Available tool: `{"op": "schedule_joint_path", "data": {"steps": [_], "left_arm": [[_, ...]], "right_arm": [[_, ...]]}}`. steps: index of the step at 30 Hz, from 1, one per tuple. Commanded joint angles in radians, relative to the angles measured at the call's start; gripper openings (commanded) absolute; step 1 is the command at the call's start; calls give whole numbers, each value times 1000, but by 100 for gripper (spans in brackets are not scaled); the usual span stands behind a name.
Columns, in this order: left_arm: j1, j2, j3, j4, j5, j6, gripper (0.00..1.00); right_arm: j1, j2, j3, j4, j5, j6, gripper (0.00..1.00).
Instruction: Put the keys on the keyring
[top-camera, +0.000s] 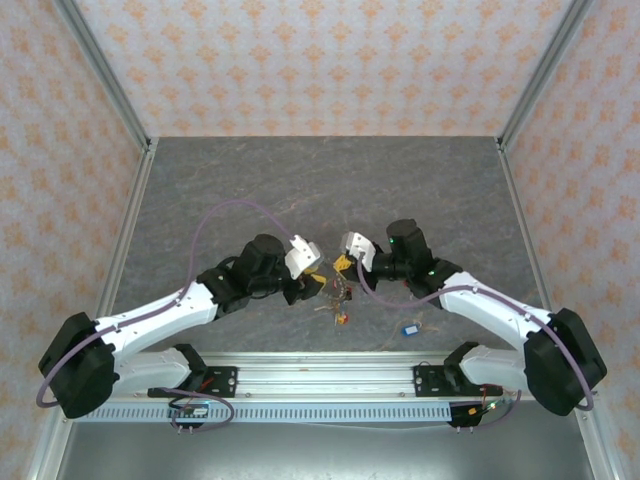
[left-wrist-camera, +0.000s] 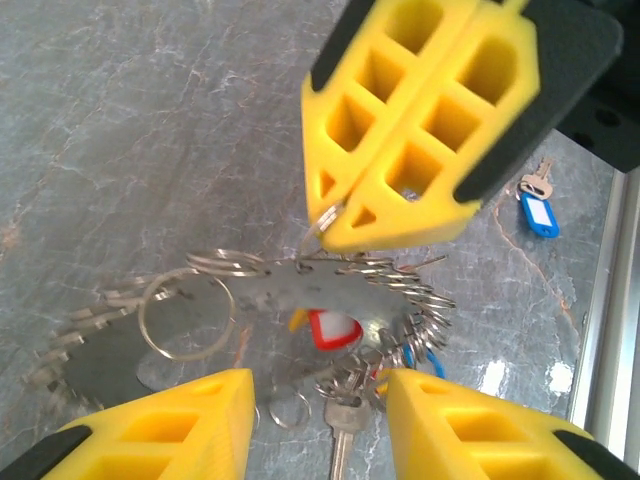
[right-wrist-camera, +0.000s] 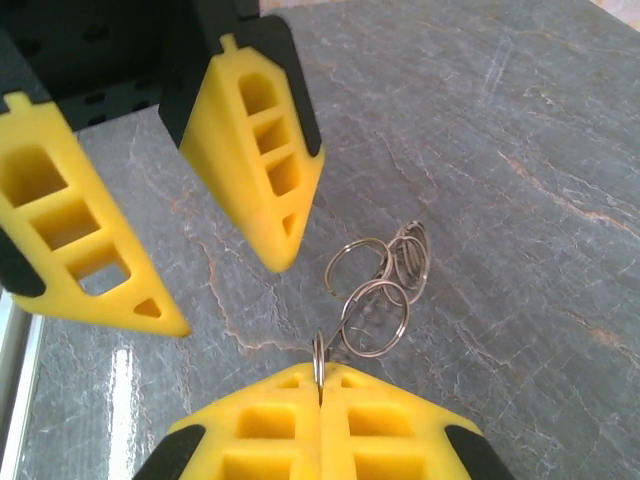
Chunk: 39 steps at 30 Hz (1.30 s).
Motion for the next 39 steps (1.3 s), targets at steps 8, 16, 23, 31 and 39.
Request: {"op": "schedule_joint_path", "data": {"steps": [8, 16, 23, 31, 39], "left_arm": [[5, -17, -47, 106, -51, -55, 40], [9, -113, -160, 264, -177, -217, 49], [1, -61, -138, 272, -171, -303, 51], [-37, 119, -55, 320, -210, -353, 54], [-46, 220, -11, 360, -207, -333, 59]], "right_arm": [[-12, 62, -26, 158, -16, 139, 0], [-12, 66, 9, 191, 172, 470, 0], [-10, 25, 40, 146, 348, 738, 0], [11, 26, 88, 63, 418, 875, 0], [28, 43, 97, 49, 435, 889, 0]]}}
